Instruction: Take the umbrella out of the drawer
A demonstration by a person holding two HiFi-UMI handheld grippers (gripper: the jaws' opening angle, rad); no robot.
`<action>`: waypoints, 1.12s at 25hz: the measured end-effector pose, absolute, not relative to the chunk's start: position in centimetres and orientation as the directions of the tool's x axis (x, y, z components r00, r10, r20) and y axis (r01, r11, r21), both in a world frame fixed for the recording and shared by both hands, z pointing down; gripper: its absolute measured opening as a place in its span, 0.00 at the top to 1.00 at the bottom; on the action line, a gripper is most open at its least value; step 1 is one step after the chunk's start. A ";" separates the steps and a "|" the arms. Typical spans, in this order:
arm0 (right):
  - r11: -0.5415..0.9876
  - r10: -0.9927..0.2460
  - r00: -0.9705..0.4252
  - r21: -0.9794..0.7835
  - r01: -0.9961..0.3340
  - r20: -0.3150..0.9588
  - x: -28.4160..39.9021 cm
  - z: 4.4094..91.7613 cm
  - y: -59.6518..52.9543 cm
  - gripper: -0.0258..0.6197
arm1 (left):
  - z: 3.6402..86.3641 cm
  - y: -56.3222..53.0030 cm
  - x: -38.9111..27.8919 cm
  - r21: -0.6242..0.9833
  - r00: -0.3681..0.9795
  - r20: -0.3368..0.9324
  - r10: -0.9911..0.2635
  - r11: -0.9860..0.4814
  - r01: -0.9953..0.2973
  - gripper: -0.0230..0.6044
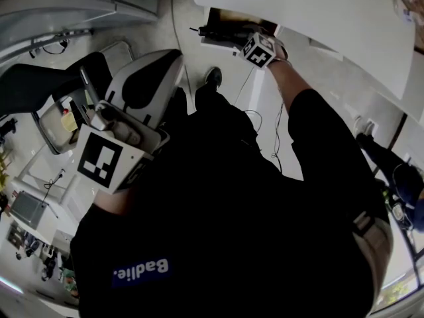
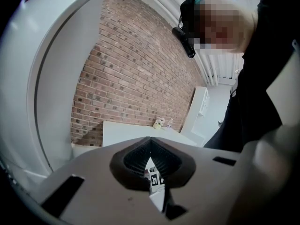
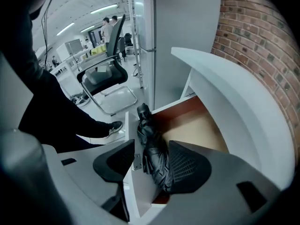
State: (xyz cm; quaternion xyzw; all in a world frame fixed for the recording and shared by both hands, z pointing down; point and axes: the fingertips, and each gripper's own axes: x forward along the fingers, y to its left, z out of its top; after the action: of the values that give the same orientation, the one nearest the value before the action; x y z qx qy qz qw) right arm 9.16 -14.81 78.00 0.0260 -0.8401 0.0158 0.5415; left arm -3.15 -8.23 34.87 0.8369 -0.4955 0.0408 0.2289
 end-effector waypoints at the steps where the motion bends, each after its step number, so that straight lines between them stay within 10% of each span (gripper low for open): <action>1: 0.999 -0.021 -0.401 0.003 -0.045 0.916 9.1 78.5 -14.7 0.60 | 34.9 -8.2 -3.2 0.343 0.501 0.297 -0.813 -0.399 -0.850 0.96; 28: 0.906 0.125 -0.112 -0.068 0.417 0.986 6.1 90.1 -15.0 0.50 | 40.4 -6.0 -6.1 0.334 0.421 0.438 -0.794 -0.291 -0.896 0.96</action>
State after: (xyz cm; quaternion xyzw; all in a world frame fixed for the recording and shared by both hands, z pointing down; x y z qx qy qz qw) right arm 6.09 -15.02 90.12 -0.1839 -0.7368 -0.1140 0.6406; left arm -6.12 -6.01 40.45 0.7979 -0.5298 0.0939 0.2718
